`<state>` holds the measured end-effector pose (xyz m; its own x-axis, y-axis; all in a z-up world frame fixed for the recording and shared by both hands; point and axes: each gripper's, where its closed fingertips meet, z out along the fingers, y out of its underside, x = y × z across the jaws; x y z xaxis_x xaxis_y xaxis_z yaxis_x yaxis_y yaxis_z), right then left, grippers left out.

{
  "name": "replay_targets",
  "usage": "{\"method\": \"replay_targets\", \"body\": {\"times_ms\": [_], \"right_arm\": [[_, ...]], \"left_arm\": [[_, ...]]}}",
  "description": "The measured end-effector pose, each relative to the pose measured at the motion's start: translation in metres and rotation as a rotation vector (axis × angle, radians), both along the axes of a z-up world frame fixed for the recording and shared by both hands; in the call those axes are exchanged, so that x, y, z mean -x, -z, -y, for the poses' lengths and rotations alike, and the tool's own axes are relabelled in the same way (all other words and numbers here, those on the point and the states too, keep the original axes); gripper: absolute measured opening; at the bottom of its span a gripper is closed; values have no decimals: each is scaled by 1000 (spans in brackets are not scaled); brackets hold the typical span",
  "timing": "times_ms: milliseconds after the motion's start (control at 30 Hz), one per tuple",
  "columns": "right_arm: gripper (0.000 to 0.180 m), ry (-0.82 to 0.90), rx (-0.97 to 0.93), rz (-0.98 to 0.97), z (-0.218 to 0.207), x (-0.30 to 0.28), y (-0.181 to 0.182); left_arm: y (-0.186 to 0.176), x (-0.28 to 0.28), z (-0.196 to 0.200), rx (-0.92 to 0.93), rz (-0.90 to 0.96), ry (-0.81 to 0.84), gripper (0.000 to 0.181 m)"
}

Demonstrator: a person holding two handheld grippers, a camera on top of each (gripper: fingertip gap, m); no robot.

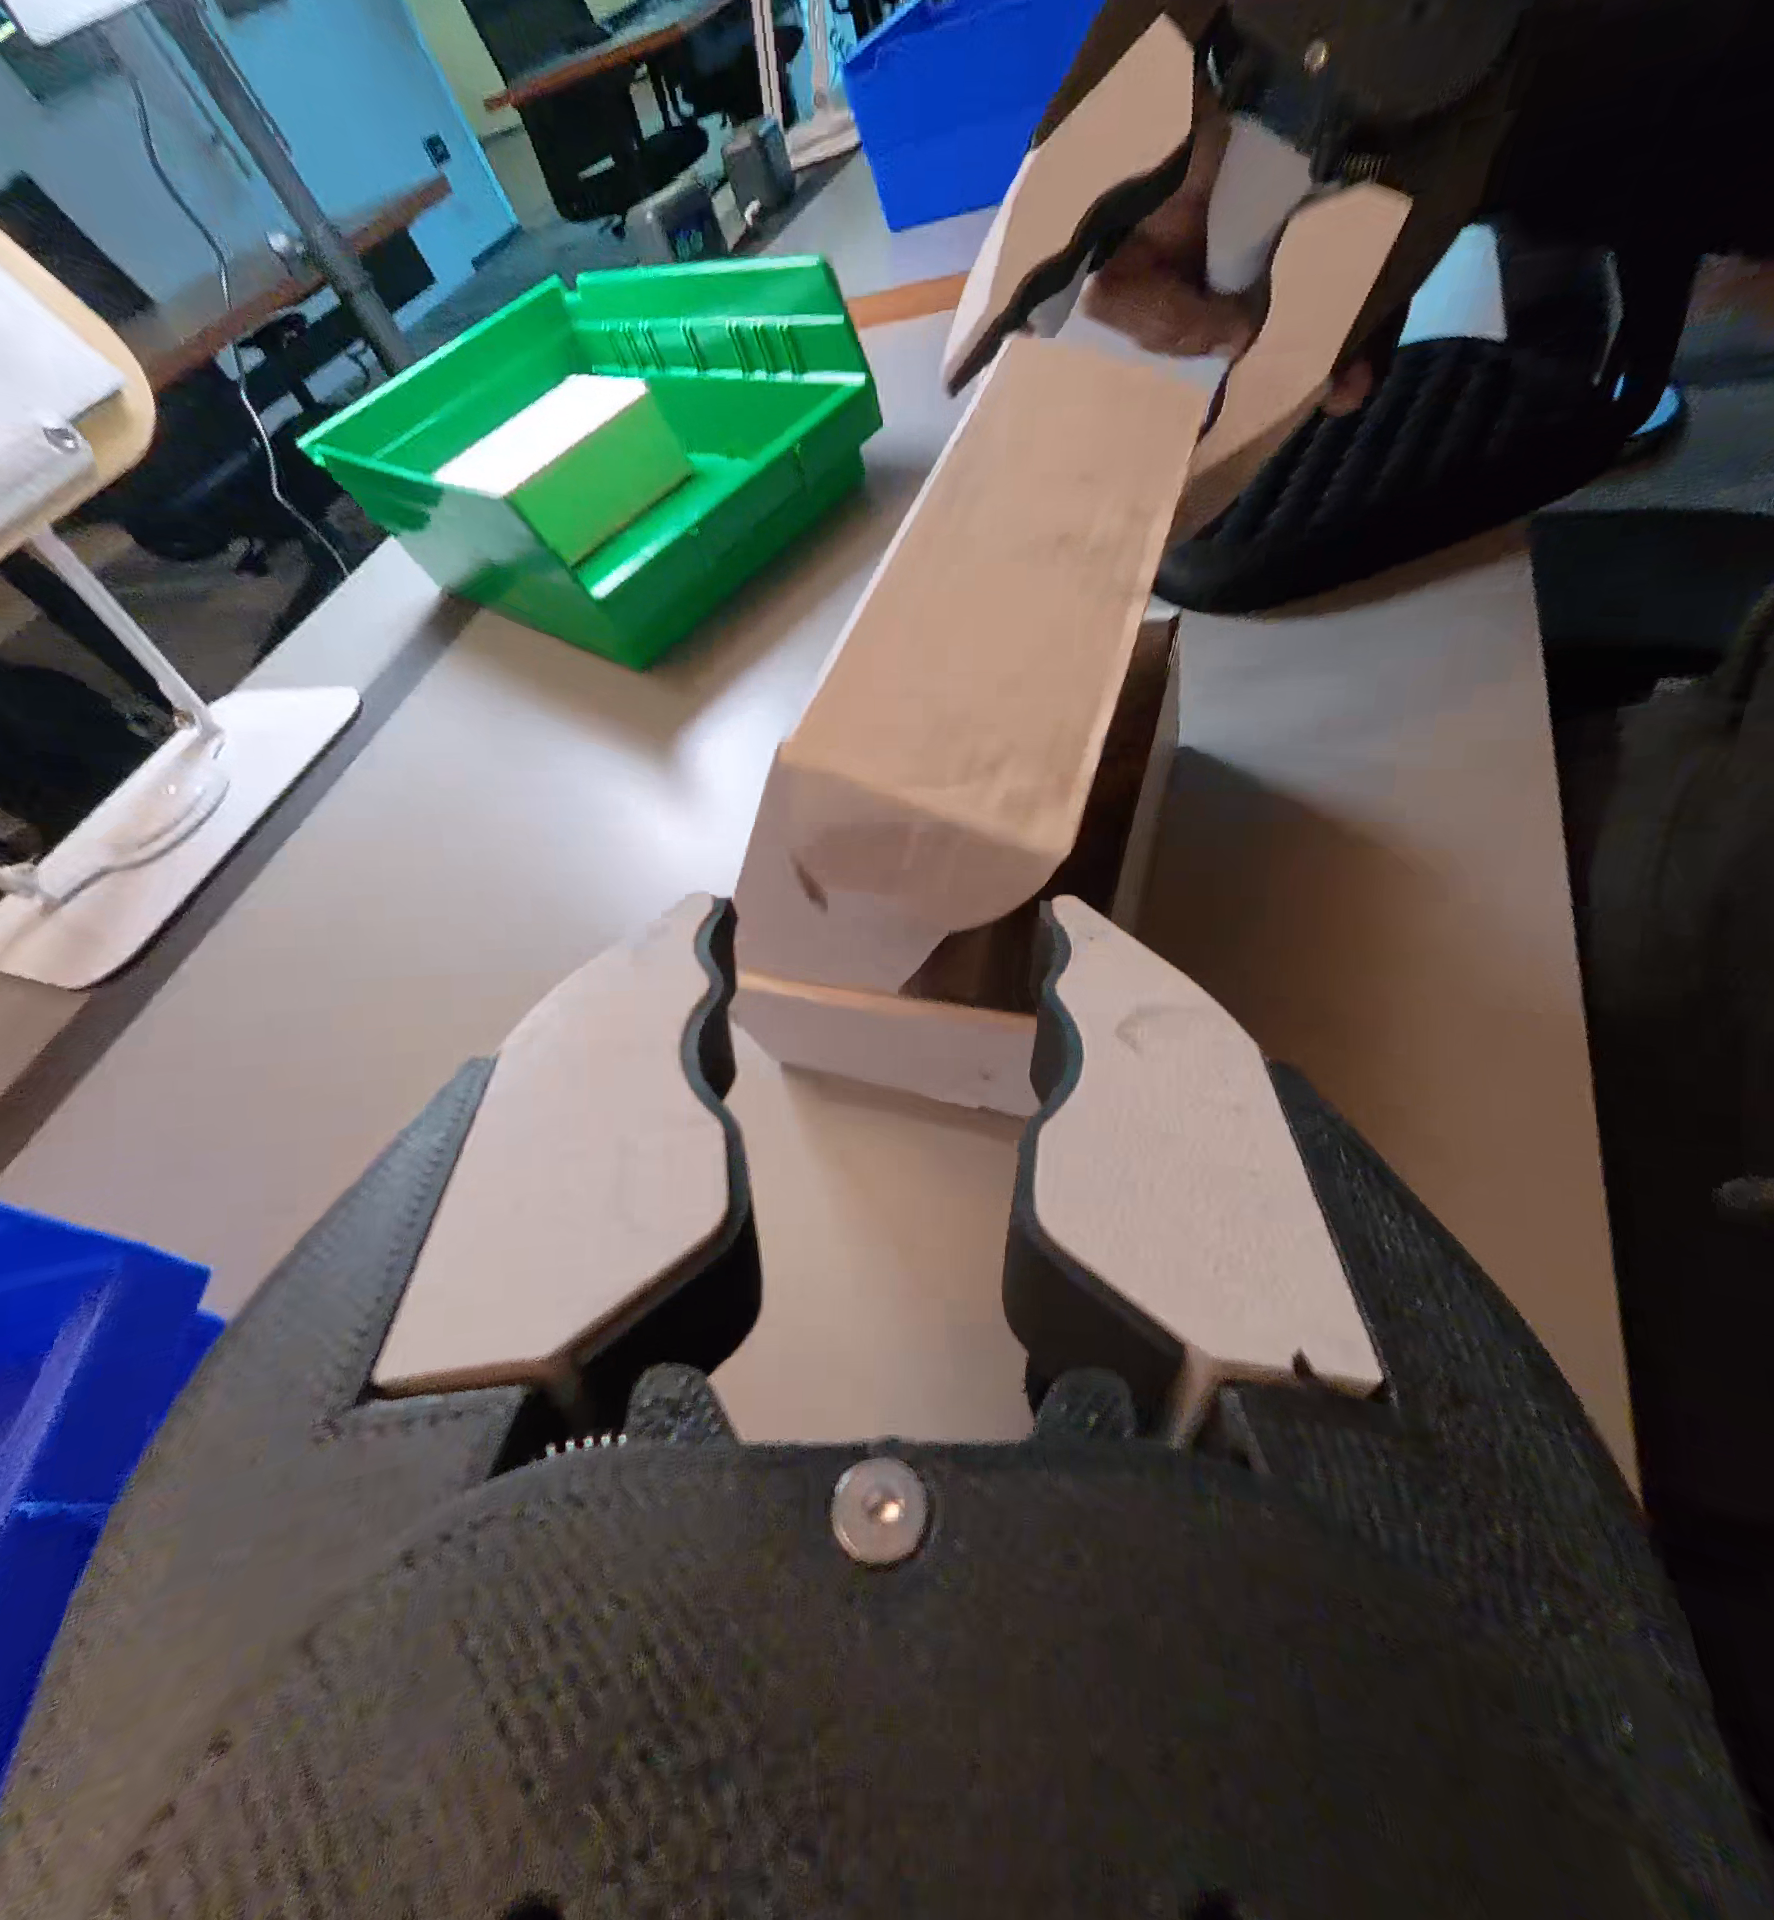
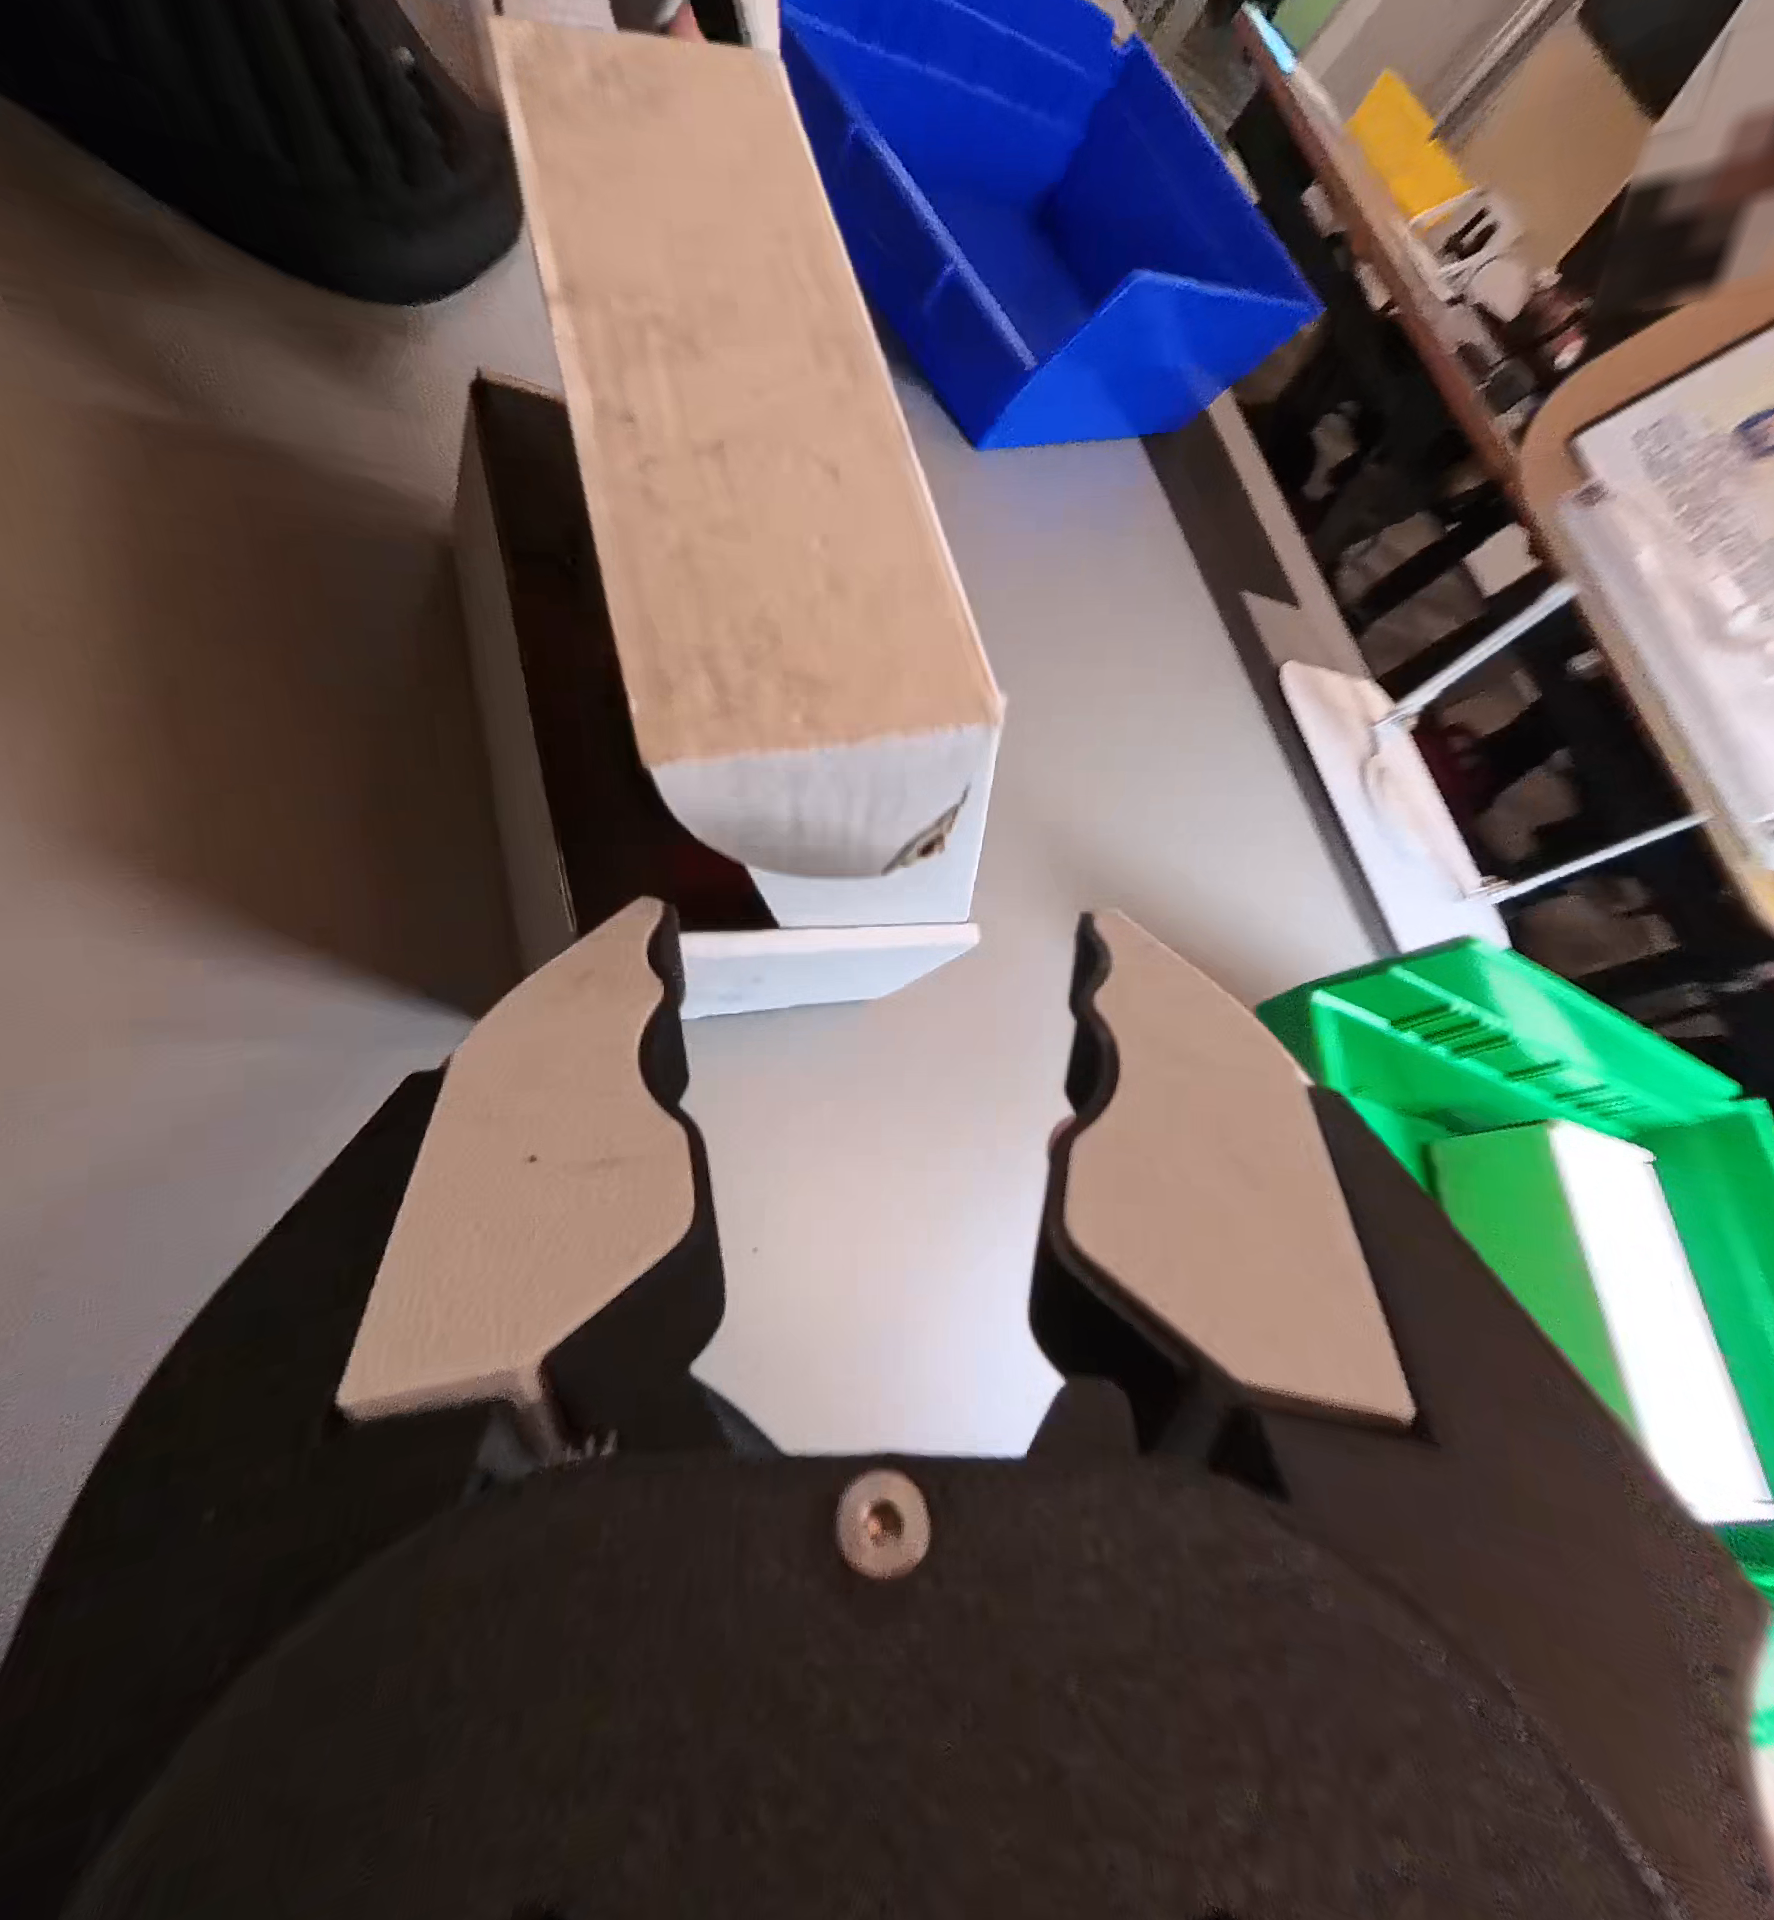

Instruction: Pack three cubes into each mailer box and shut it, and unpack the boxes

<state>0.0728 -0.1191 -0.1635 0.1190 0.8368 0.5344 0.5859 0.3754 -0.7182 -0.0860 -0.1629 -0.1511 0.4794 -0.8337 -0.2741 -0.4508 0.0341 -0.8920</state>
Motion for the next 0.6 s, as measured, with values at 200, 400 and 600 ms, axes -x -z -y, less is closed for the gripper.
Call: {"method": "replay_targets", "body": {"times_ms": [200, 400, 600], "right_arm": [[68, -28, -159, 21, 13, 18, -14], [49, -79, 87, 62, 34, 9, 2], [49, -90, 406, 157, 55, 3, 37]], "left_arm": [[-9, -15, 6, -81, -69, 11, 33], [9, -21, 30, 141, -68, 77, 21], [36, -28, 55, 560, 12, 123, 21]]}}
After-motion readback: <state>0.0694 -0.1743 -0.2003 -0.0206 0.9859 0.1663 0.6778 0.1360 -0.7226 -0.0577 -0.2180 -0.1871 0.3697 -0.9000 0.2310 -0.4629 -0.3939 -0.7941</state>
